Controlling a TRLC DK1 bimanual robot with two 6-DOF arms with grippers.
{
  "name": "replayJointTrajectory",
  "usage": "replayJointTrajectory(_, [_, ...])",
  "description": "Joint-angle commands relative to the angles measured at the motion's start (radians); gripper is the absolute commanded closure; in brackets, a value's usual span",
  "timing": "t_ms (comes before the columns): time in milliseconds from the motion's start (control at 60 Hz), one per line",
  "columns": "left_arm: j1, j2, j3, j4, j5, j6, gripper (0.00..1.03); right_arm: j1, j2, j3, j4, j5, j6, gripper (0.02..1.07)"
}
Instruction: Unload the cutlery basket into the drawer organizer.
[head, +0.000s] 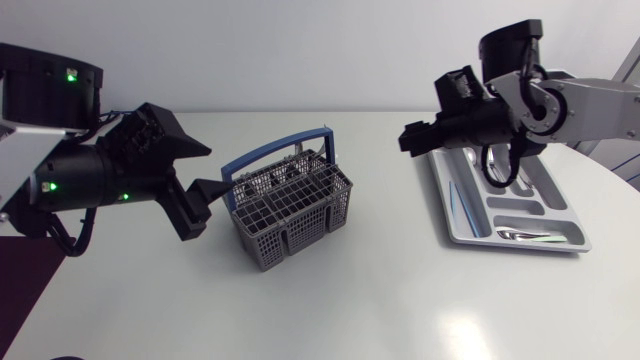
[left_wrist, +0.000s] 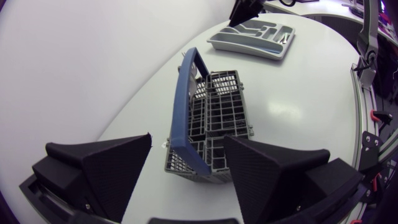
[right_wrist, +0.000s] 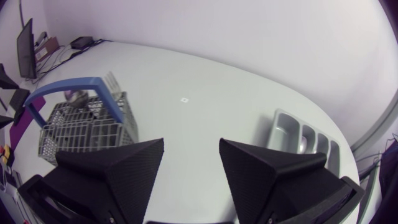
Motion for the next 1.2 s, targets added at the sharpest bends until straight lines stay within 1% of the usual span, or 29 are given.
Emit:
replayJointTrajectory(0, [0.015, -0.024, -0.042, 0.023, 0.015, 0.027, 0.10, 0.067, -0.003, -0.035, -0.012, -0.008, 0.024, 0.41])
replayJointTrajectory(17, [0.033, -0.027, -0.059, 0.037, 0.026, 0.031, 0.10, 0.096, 0.005, -0.038, -0.005, -0.007, 0.026, 0.41])
replayJointTrajectory(100, [0.082, -0.027, -0.091, 0.060, 0.060, 0.042, 0.10, 0.140, 0.042, -0.025, 0.005, 0.006, 0.033, 0.41])
replayJointTrajectory(133, [0.104, -0.027, -0.103, 0.071, 0.078, 0.045, 0.10, 0.146, 0.057, -0.022, 0.012, 0.013, 0.033, 0.41])
replayJointTrajectory(150, [0.127, -0.026, -0.114, 0.083, 0.089, 0.051, 0.10, 0.146, 0.075, -0.015, 0.023, 0.019, 0.035, 0.41])
replayJointTrajectory(167, [0.131, -0.026, -0.117, 0.086, 0.090, 0.054, 0.10, 0.146, 0.089, -0.009, 0.026, 0.022, 0.035, 0.41])
replayJointTrajectory(217, [0.180, -0.023, -0.135, 0.129, 0.103, 0.065, 0.10, 0.143, 0.120, 0.006, 0.029, 0.022, 0.035, 0.41])
replayJointTrajectory(283, [0.259, 0.007, -0.129, 0.158, 0.153, 0.068, 0.10, 0.139, 0.161, 0.023, 0.029, 0.019, 0.036, 0.41])
replayJointTrajectory(300, [0.263, 0.010, -0.129, 0.161, 0.156, 0.068, 0.10, 0.137, 0.167, 0.024, 0.029, 0.019, 0.038, 0.41])
replayJointTrajectory(317, [0.285, 0.031, -0.126, 0.183, 0.166, 0.068, 0.10, 0.137, 0.172, 0.024, 0.028, 0.018, 0.038, 0.41])
replayJointTrajectory(333, [0.291, 0.037, -0.126, 0.190, 0.166, 0.069, 0.10, 0.137, 0.177, 0.023, 0.028, 0.015, 0.038, 0.41])
replayJointTrajectory(350, [0.308, 0.066, -0.125, 0.227, 0.169, 0.069, 0.10, 0.142, 0.178, 0.021, 0.026, 0.013, 0.038, 0.41])
replayJointTrajectory(467, [0.351, 0.209, -0.082, 0.298, 0.190, 0.066, 0.10, 0.174, 0.149, -0.015, 0.012, 0.007, 0.046, 0.41])
replayJointTrajectory(483, [0.351, 0.212, -0.082, 0.299, 0.192, 0.065, 0.10, 0.180, 0.144, -0.022, 0.012, 0.009, 0.046, 0.41])
replayJointTrajectory(583, [0.349, 0.321, -0.063, 0.394, 0.195, 0.053, 0.10, 0.205, 0.092, -0.072, 0.003, 0.009, 0.042, 0.41])
replayJointTrajectory(650, [0.343, 0.373, -0.050, 0.437, 0.195, 0.043, 0.10, 0.208, 0.071, -0.095, -0.005, 0.006, 0.036, 0.41])
replayJointTrajectory(683, [0.345, 0.418, -0.025, 0.468, 0.193, 0.025, 0.10, 0.211, 0.063, -0.104, -0.011, 0.002, 0.030, 0.41])
replayJointTrajectory(750, [0.348, 0.479, 0.018, 0.494, 0.193, 0.017, 0.10, 0.222, 0.062, -0.117, -0.029, -0.014, 0.018, 0.41])
replayJointTrajectory(783, [0.354, 0.524, 0.049, 0.516, 0.193, -0.006, 0.10, 0.234, 0.062, -0.126, -0.031, -0.017, 0.013, 0.41])
replayJointTrajectory(850, [0.363, 0.594, 0.107, 0.519, 0.193, -0.021, 0.10, 0.254, 0.062, -0.135, -0.031, -0.017, 0.010, 0.41])
replayJointTrajectory(1000, [0.352, 0.734, 0.213, 0.514, 0.199, -0.033, 0.10, 0.286, 0.085, -0.127, -0.035, -0.016, 0.006, 0.41])
replayJointTrajectory(1083, [0.343, 0.763, 0.228, 0.493, 0.219, -0.033, 0.10, 0.297, 0.108, -0.124, -0.029, -0.014, 0.001, 0.41])
replayJointTrajectory(1133, [0.335, 0.767, 0.228, 0.463, 0.258, -0.030, 0.10, 0.297, 0.124, -0.114, -0.023, -0.008, 0.000, 0.41])
replayJointTrajectory(1183, [0.326, 0.758, 0.214, 0.453, 0.264, -0.026, 0.10, 0.292, 0.141, -0.095, -0.022, -0.008, -0.005, 0.41])
